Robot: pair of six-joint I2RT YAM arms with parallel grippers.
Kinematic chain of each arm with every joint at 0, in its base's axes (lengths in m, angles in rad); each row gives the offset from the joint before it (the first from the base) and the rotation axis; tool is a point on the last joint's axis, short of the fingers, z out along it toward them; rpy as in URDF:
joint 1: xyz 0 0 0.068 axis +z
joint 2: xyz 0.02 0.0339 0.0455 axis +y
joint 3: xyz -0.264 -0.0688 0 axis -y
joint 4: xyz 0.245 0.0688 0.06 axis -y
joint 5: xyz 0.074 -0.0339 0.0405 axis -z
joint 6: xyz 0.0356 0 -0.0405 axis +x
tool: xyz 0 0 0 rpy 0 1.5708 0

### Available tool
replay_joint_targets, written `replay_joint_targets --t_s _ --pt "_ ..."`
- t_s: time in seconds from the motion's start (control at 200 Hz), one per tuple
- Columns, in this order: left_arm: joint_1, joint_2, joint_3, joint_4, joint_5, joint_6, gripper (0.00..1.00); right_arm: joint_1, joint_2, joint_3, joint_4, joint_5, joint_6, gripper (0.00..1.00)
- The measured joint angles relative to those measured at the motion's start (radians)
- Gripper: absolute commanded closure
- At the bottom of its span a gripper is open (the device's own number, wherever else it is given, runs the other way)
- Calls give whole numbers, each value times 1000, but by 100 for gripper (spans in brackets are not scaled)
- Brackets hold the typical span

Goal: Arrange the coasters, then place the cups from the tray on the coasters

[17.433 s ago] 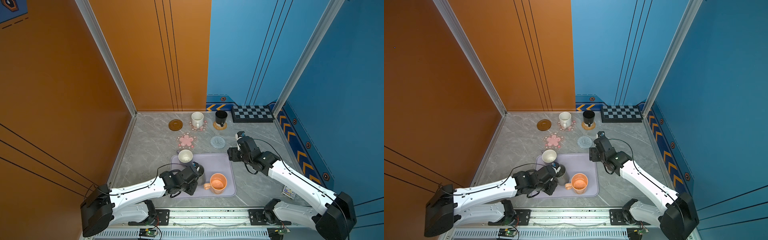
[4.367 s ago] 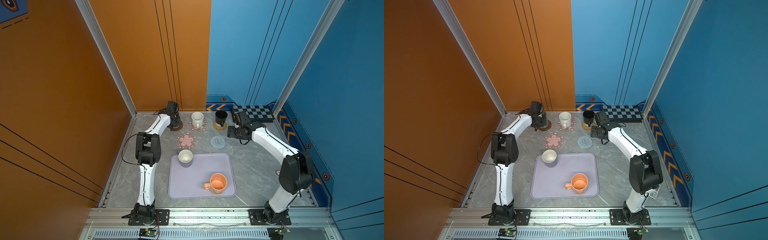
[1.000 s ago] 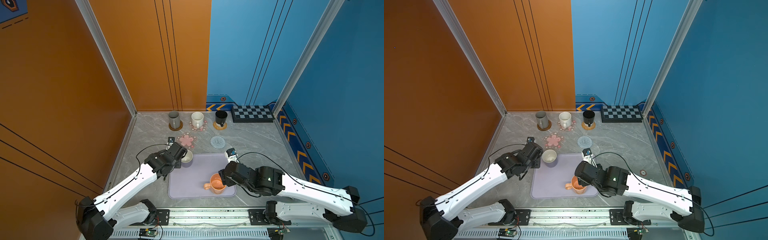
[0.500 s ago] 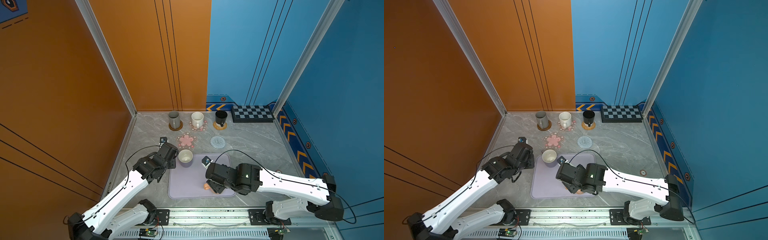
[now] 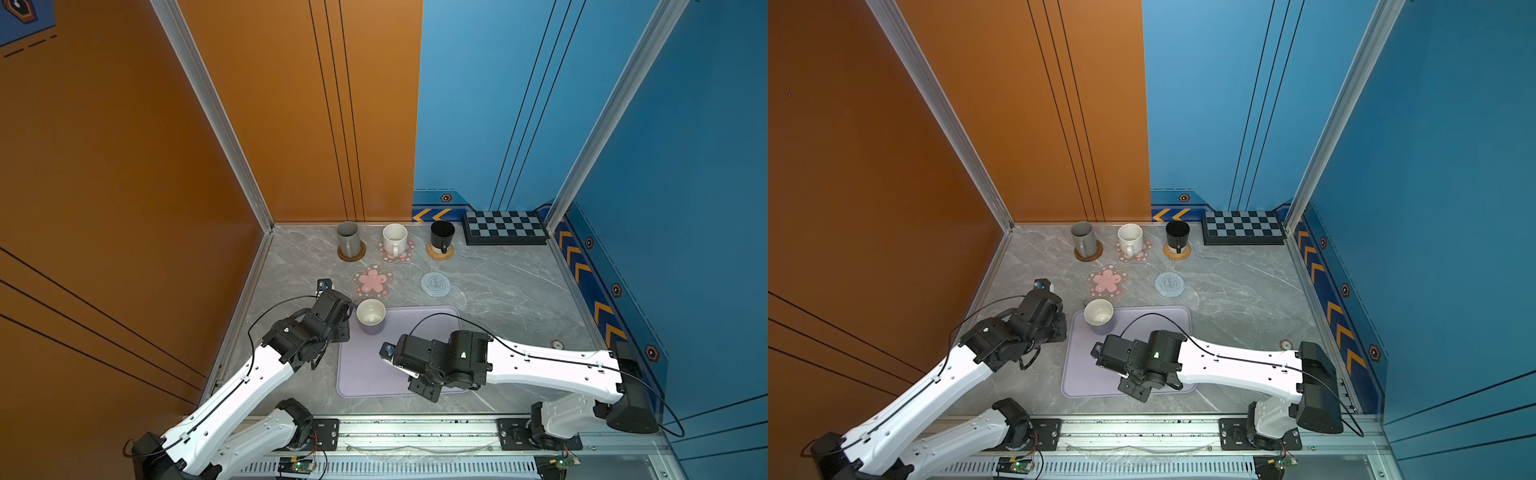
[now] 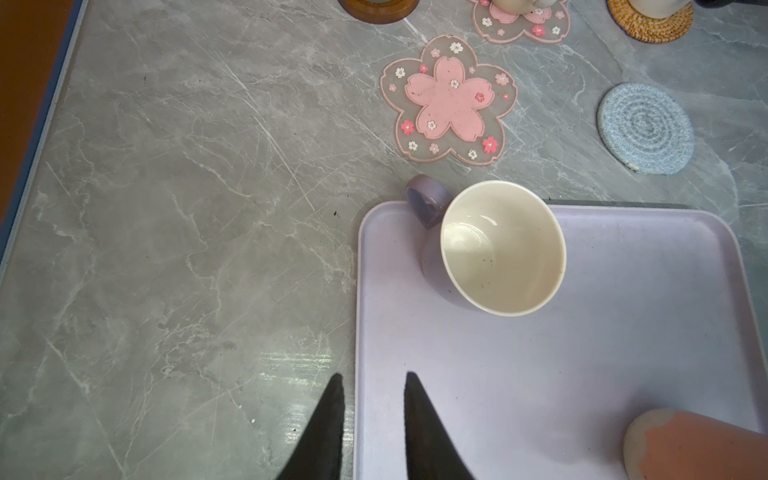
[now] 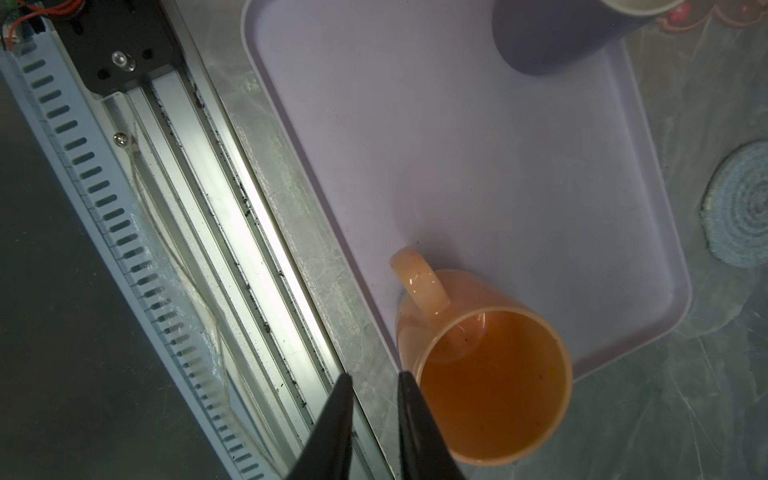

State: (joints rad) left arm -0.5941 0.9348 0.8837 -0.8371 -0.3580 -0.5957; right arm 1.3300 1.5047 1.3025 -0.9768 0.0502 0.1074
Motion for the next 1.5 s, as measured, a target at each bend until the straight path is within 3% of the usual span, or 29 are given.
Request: replay_joint_targets --t_s 0.19,0.616,1.502 --pt "6 -9 -1 -7 0 -8 74 0 31 -12 5 -35 -50 94" --pt "26 -36 -13 -18 0 -24 74 -72 118 -45 87 -100 -97 95" --pt "38 -35 -31 -21 0 -27 74 -243 239 -35 210 -109 -115 95"
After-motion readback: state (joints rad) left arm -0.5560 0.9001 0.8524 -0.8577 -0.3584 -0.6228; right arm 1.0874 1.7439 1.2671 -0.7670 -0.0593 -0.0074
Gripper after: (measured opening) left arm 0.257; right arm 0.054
